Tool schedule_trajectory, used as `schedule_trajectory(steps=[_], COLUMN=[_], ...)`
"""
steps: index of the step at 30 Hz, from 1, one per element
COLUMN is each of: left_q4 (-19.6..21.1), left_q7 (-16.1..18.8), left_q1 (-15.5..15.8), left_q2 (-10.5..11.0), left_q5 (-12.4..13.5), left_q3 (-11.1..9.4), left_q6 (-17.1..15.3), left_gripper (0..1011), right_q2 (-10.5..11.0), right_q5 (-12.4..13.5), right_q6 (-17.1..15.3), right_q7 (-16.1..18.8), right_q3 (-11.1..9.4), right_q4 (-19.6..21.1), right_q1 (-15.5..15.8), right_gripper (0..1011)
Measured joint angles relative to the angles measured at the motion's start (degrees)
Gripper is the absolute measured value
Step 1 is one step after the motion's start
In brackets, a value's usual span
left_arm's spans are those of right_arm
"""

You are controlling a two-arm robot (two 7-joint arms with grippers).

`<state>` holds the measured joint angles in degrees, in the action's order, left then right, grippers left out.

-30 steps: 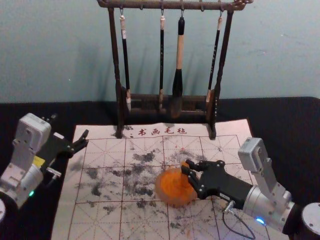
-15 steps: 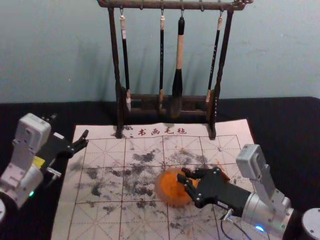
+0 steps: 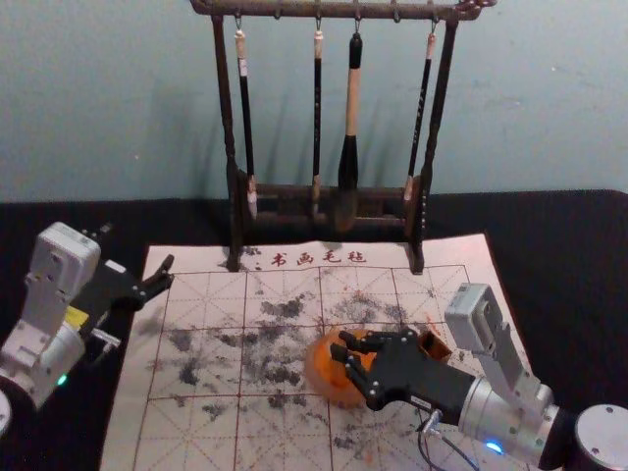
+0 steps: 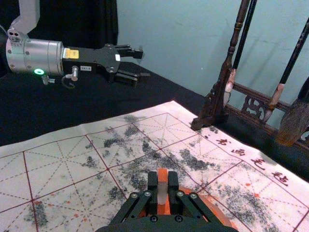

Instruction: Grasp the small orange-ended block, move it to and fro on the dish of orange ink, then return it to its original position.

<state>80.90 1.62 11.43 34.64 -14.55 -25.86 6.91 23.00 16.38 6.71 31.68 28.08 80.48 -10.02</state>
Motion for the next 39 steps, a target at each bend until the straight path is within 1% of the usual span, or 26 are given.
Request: schedule_trajectory(steps=[16, 28, 39], left_q4=[0.0, 0.0, 0.0], left_q7=[0.0, 0.0, 0.0], left_q1=[0.0, 0.0, 0.0], left_q2=[0.0, 0.0, 0.0], left_q5=[0.0, 0.0, 0.0], left_q3=[0.0, 0.0, 0.0], left_q6=[0.0, 0.0, 0.0], left_gripper=[1001, 1001, 1001], right_q2=[-1.0, -1.5, -1.1], right_q5=[-0.8, -1.6, -1.7], right_q6=[0.4, 0.0, -0.4], right_q7=[-0.7, -2.1, -2.7], right_q3=[0.2, -0.8, -2.1], right_q4=[-2.8, -3.8, -4.0], right_q1=[-2.0, -2.9, -2.8], right_gripper=[81, 81, 81])
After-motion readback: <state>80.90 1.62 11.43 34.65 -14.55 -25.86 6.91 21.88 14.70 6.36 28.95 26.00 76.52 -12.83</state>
